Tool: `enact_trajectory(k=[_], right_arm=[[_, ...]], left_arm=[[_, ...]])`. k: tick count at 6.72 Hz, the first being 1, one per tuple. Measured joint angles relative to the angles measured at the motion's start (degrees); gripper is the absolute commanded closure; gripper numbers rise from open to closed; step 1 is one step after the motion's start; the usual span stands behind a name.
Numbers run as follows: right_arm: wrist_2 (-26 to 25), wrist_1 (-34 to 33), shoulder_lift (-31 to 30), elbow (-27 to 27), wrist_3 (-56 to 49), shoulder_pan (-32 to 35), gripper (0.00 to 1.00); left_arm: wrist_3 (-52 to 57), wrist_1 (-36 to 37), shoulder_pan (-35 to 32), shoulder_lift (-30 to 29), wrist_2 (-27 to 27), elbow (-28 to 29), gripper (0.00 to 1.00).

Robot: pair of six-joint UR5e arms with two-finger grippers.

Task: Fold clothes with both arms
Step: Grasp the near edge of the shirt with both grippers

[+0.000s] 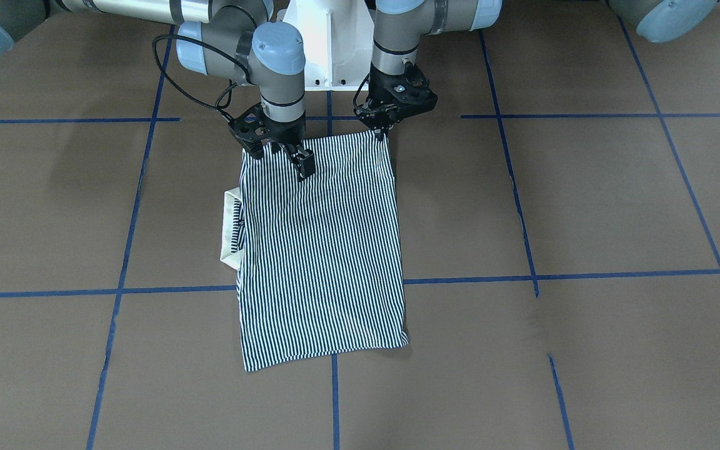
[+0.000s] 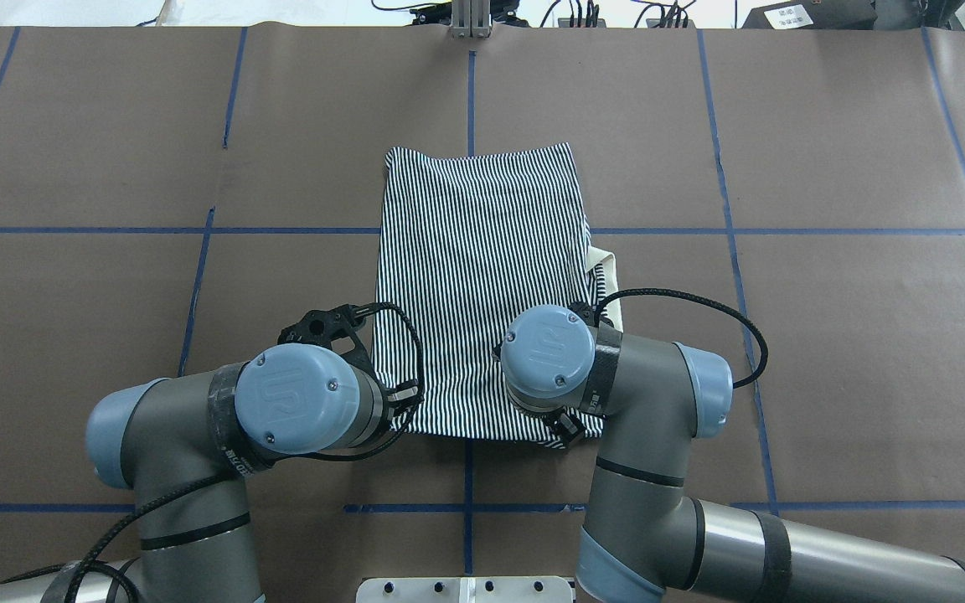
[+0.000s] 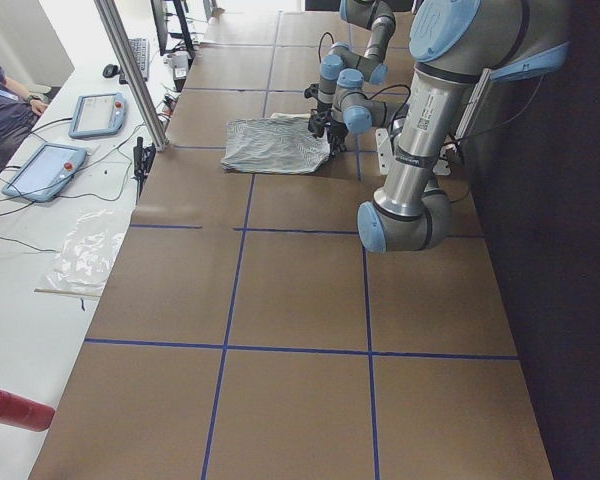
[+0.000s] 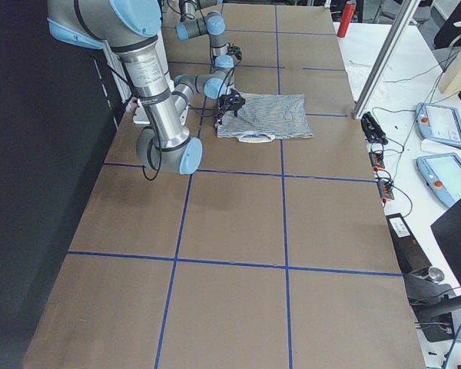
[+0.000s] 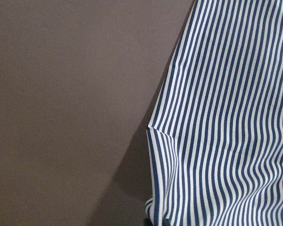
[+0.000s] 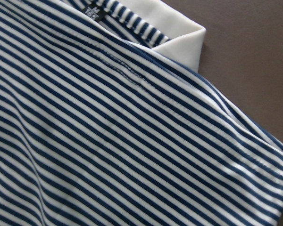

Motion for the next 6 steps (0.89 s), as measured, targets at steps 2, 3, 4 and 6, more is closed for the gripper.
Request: enact_trajectory(k=[2,3,4,6], right_arm=[[0.07,-0.57,-1.19,1.58,0.17,0.04,0.0],[0.07,-1.77,-1.87,2.93,0.19,-0.08,0.0],[0.01,-2.75,-2.24,3.77,0.19,-0.52,0.0],[-0.19,-3.28,-2.6,3.99,0.18,-1.79,0.0]], left_arm=[[-0.02,0.0,0.04,0.0,0.0,0.05,1.0],[-0.06,0.0,0.05,0.0,0.0,0.07,1.0],[-0.08,0.0,0.05,0.01,0.02,0.08,1.0],[-0.17,0.0,0.03,0.02,0.08,0.09,1.0]])
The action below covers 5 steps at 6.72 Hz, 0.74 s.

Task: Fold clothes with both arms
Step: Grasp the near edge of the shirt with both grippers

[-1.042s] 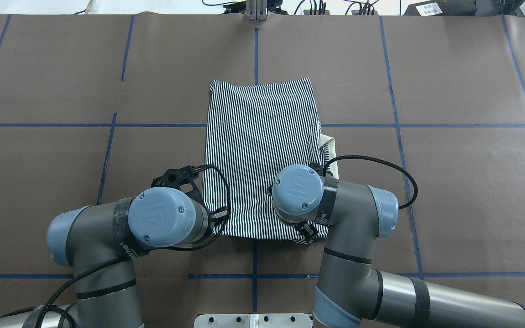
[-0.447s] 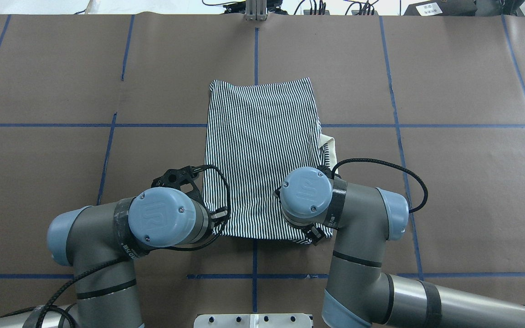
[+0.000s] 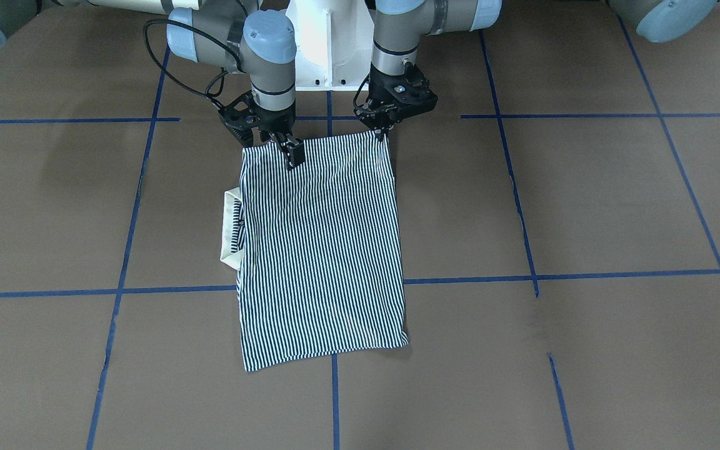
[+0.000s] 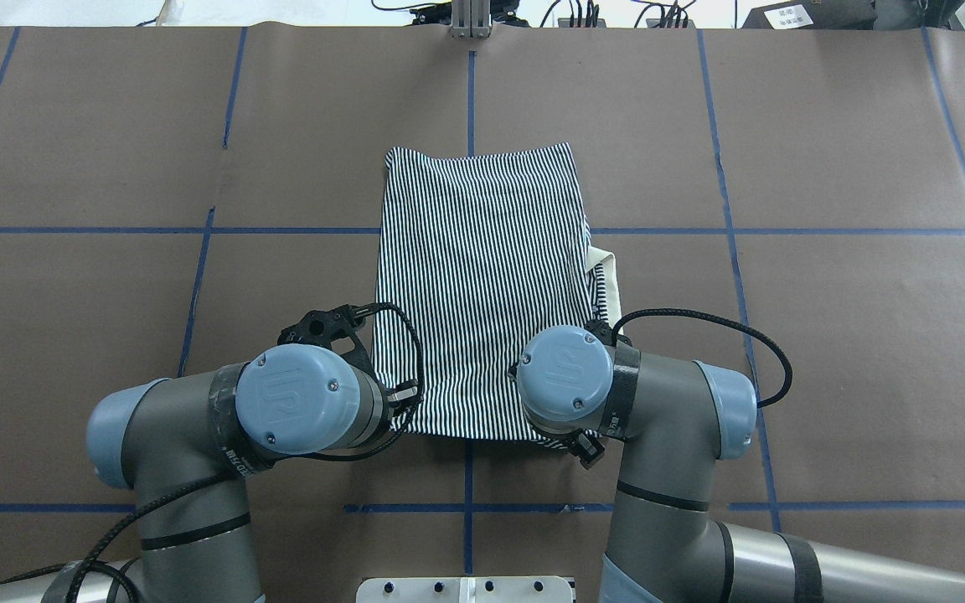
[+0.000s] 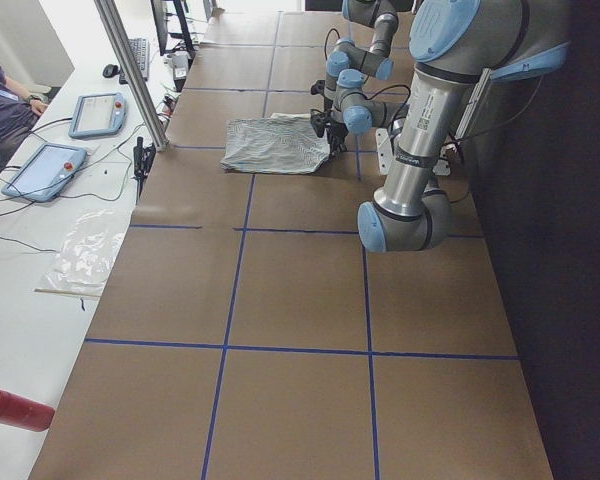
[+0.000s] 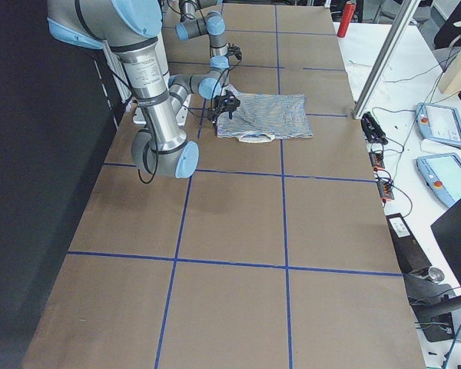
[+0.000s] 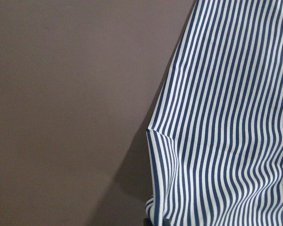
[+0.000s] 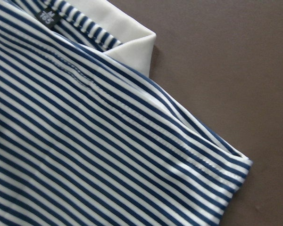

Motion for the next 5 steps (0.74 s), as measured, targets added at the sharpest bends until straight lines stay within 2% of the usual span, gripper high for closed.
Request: enact_trajectory(k=[5], right_arm=[[-1.15,0.74,0.28,-0.91,-0.27,-0.39,0.0]], left_arm=[[-0.52,-0.09,0.02,-0.02,0.01,0.0,1.0]])
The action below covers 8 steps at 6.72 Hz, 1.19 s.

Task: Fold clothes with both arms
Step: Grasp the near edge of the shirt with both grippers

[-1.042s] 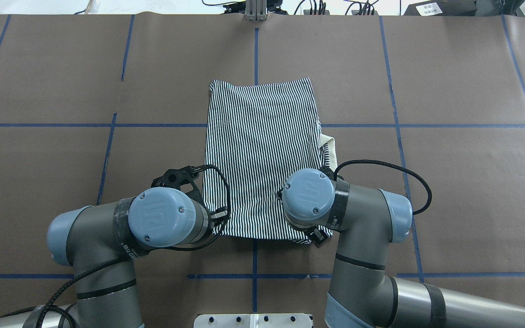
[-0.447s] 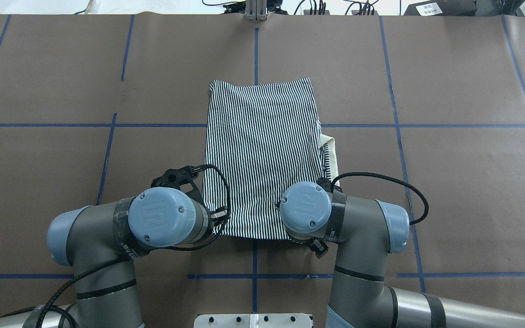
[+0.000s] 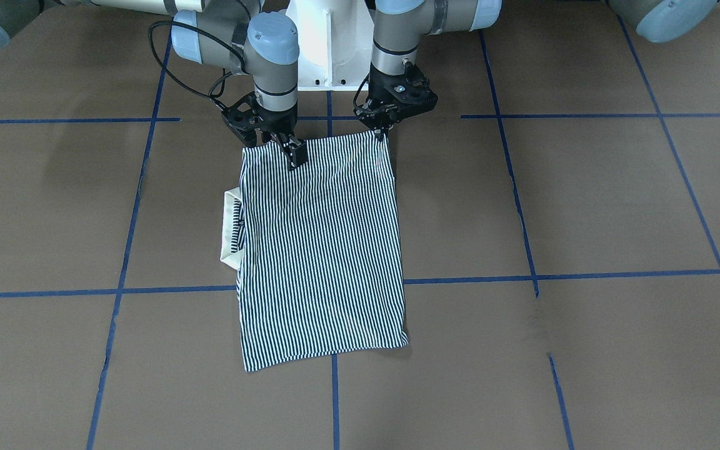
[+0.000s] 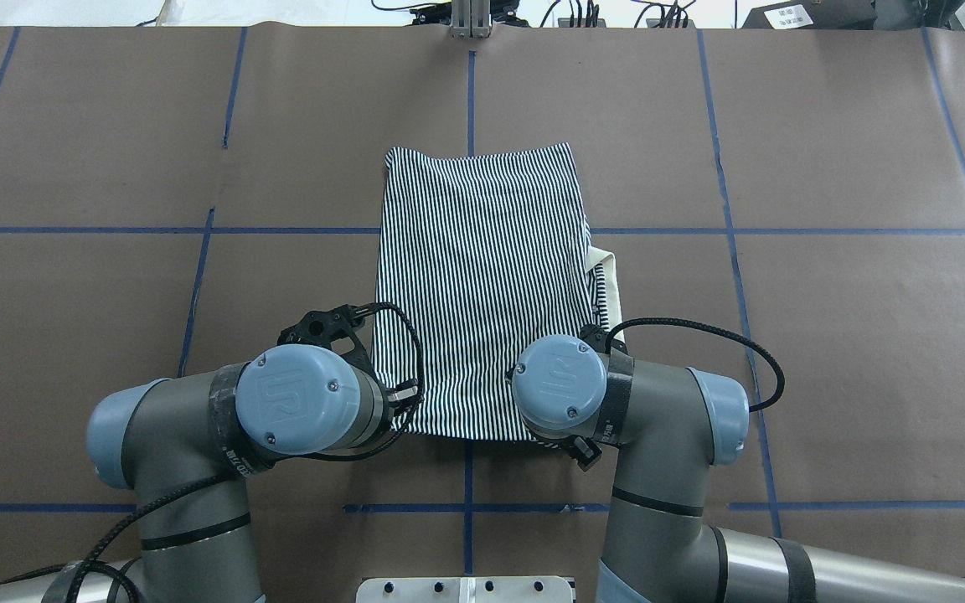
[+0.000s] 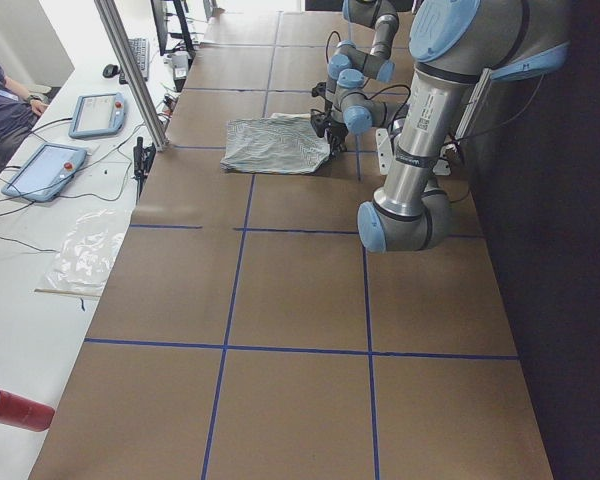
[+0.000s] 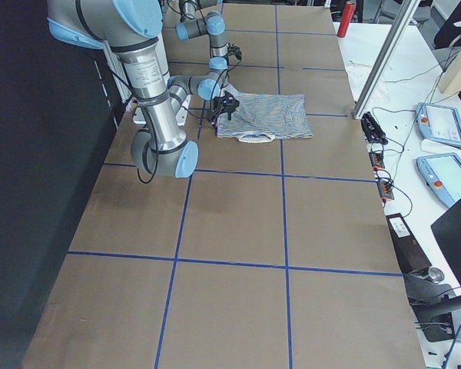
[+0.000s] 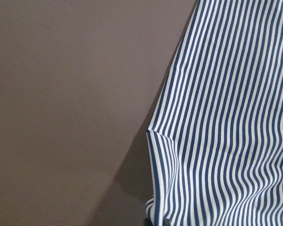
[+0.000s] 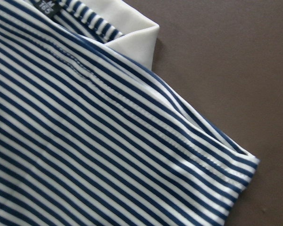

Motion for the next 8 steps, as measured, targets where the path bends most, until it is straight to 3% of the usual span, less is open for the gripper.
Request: enact_trajectory(k=[1,2,4,5,8], right_arm=[[-0.06,0.02,0.06,-0.02,0.04,0.0,0.1],[-0.08,-0.01,0.05,-0.07,0.16,0.0,0.44],[-0.15,-0.03,-0.01,-0.12,0.25,0.09,0.95],[-0.17,-0.02,-0.02,-0.13,0.21,0.14,1.0],[-0.17,-0.05,0.13,-0.01,0.06,0.17,1.0]], left_arm=[[-0.01,0.0,0.0,0.0,0.0,0.0,1.0],[-0.01,-0.02,0.0,0.0,0.0,0.02,1.0],[-0.01,-0.08,0.06,0.0,0.0,0.11,1.0],[0.01,-0.09,0.07,0.0,0.0,0.14,1.0],[0.15,-0.09,0.09,0.0,0.08,0.2,1.0]])
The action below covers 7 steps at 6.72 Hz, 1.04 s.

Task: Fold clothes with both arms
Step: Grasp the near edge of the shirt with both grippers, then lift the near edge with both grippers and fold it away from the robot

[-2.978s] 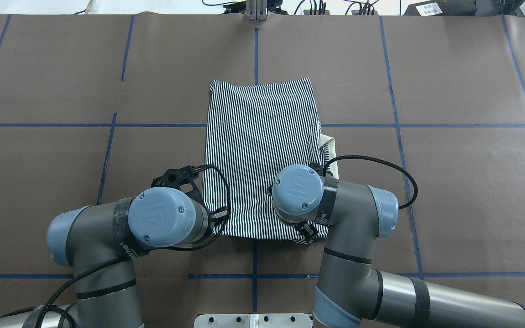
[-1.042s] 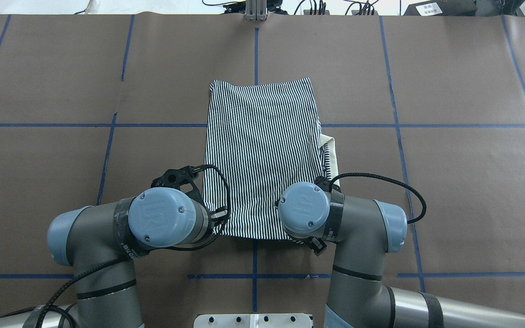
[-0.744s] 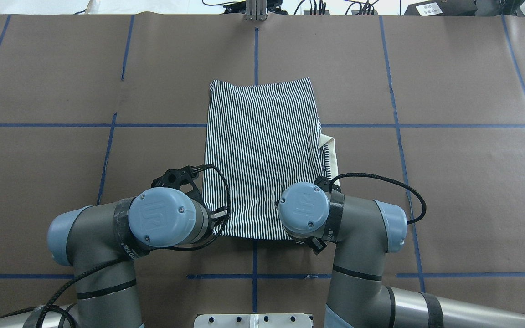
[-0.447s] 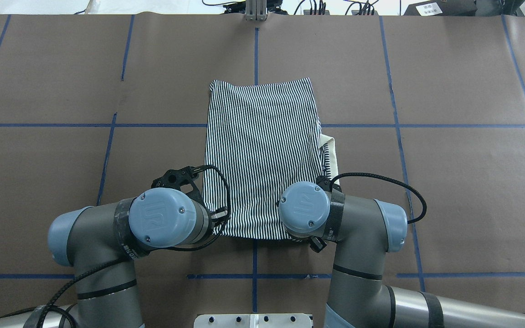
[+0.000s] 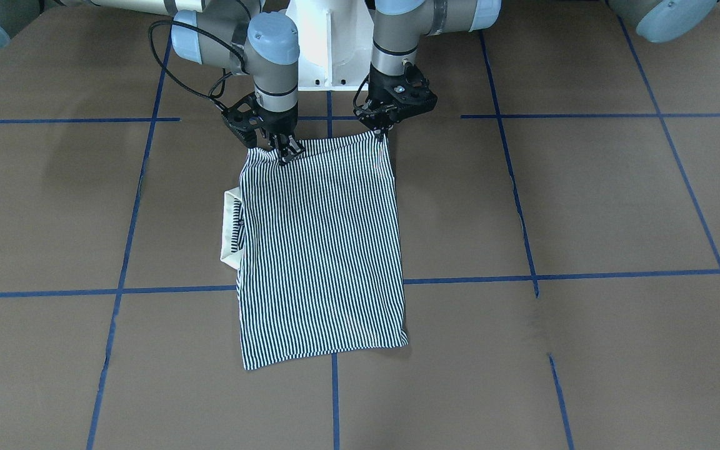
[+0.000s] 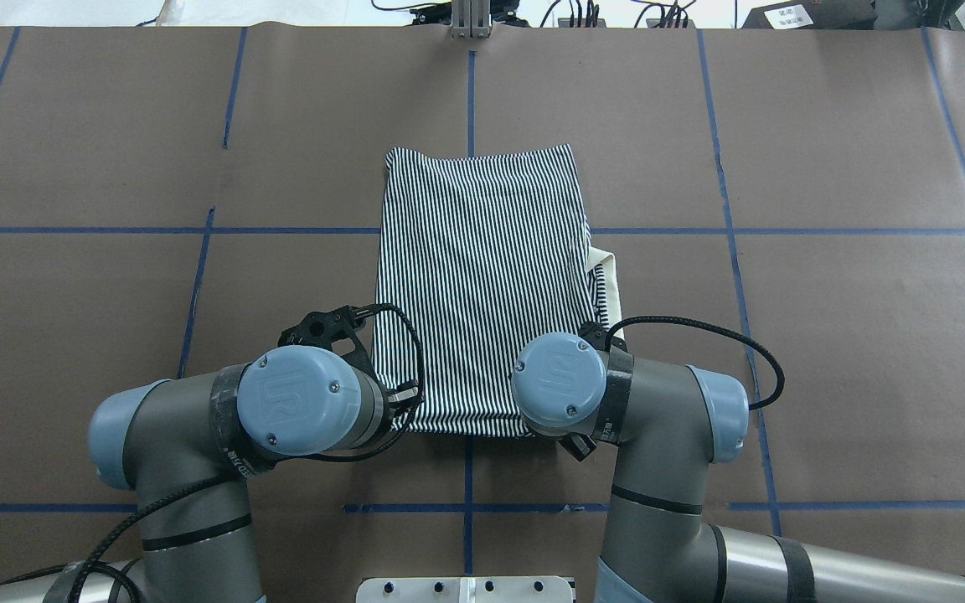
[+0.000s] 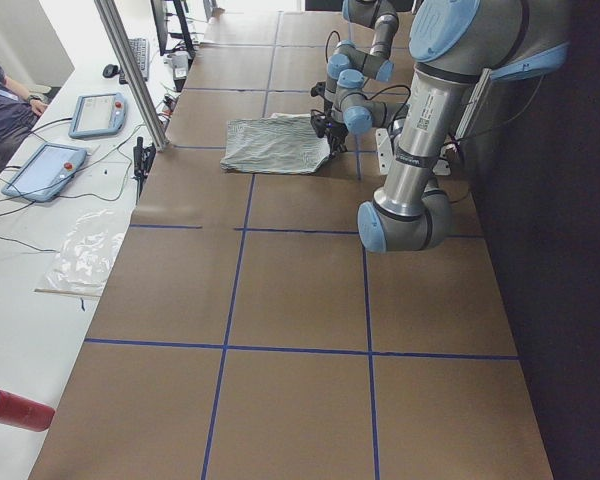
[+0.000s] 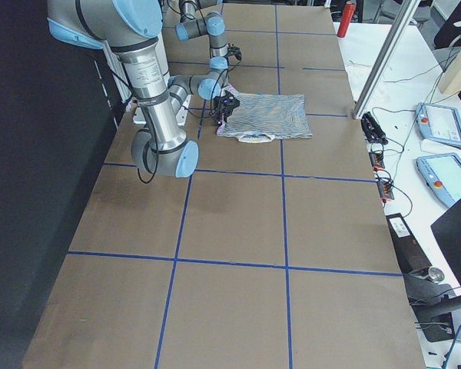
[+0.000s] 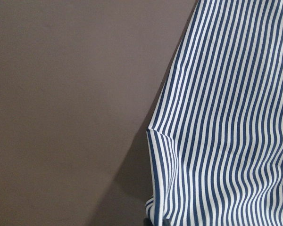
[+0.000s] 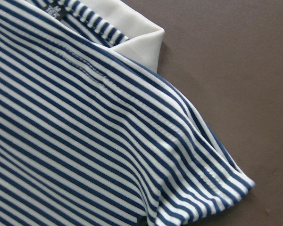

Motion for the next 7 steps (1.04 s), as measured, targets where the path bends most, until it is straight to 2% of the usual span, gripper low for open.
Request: enact_trajectory(k=[4,7], right_arm=[[-0.14,0.01,0.19,1.35,-0.14,0.0,1.0],[-0.15,-0.21,-0.81,7.18,-0.71,-1.8,1.0]], left_arm=[[0.24,0.0,0.0,0.06,-0.09,-0.07,1.0],[0.04,0.55,1.94,1.82,-0.27,-4.18,1.0]])
